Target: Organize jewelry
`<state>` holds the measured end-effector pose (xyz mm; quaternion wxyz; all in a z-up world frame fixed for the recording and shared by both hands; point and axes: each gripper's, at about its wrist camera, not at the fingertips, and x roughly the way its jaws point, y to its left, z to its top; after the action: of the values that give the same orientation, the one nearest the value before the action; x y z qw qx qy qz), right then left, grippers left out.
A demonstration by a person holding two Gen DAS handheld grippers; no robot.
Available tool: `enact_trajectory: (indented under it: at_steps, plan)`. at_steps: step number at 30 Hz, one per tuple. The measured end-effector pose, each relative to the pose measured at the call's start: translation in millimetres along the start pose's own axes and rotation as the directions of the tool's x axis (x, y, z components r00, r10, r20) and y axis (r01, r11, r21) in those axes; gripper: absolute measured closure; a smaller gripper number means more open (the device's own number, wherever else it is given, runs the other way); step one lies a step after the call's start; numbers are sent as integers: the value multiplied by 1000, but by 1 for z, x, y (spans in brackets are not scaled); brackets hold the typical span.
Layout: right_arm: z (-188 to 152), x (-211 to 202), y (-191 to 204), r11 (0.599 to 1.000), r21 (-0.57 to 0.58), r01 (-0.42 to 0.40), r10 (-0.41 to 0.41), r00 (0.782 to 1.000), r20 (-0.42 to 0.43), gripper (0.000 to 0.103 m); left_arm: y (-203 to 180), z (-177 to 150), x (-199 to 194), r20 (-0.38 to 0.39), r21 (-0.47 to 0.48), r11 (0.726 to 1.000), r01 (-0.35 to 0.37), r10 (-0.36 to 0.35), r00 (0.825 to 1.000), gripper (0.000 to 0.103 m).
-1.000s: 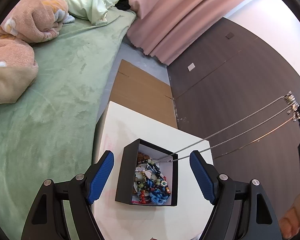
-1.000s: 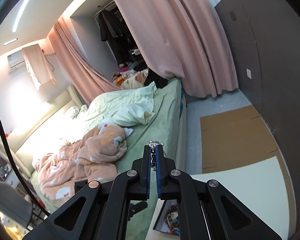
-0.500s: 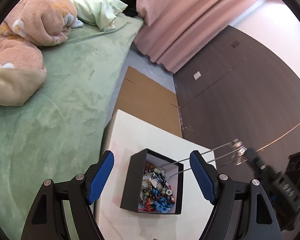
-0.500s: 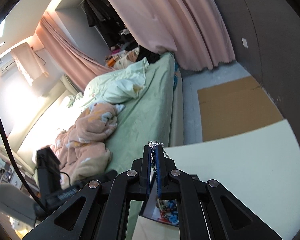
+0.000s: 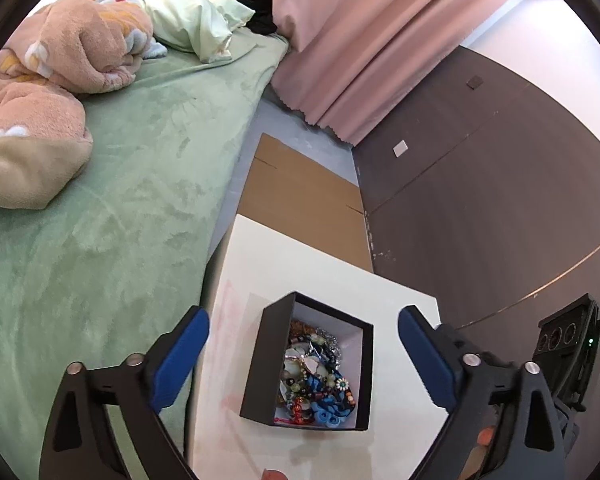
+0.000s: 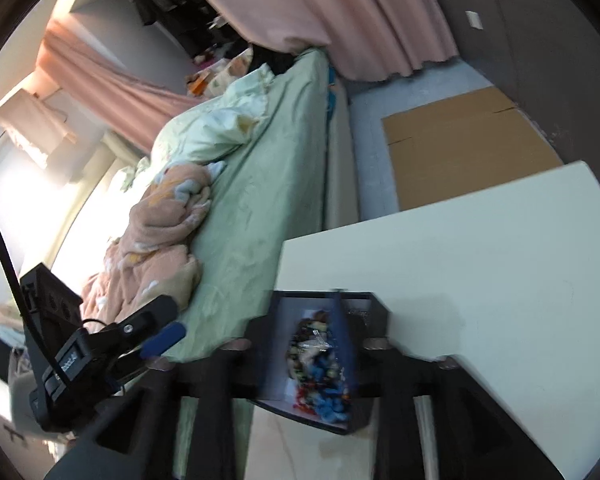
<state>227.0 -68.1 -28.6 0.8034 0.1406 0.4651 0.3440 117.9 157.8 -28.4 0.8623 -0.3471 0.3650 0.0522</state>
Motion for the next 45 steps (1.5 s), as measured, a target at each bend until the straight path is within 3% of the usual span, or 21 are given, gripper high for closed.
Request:
enact_trajectory:
  at_steps: [6,8,10,14,16,29,34,41,45]
  plan:
    - [-11,-33,-17,999,37,25,-27,999,44,45,-21,-17,-3,-6,92,996,-6,6,1000,4]
    - [-14,-44,-16,999,18,47,-48,997,58,38,-31,-26,-4,-9,139,990,-20,22,1000,3]
    - [-15,-58,-17,998,11,60,-60,995,85,24,-40,-34,-6,-11,192,981,-42,45,999,1]
    - [-22,-88,-20,996,4,88,-88,986,141,18,-57,-52,-16,19,284,955,-85,83,996,0]
    - [-27,-98,-20,993,-7,115,-112,982,151,5,-63,-61,-20,29,303,949,-83,78,997,0]
    - [-72,-131,-47,975,-7,223,-219,964,149,4,-89,-92,-31,80,385,915,-122,98,992,0]
    - [-80,-142,-56,980,10,199,-198,967,158,4,-95,-101,-36,94,406,904,-130,100,991,0]
    - [-84,-152,-59,979,1,204,-201,962,184,4,-106,-114,-42,131,478,862,-170,121,984,0]
    - [-85,-154,-60,978,-4,206,-202,961,187,4,-107,-117,-50,161,488,854,-183,118,980,0]
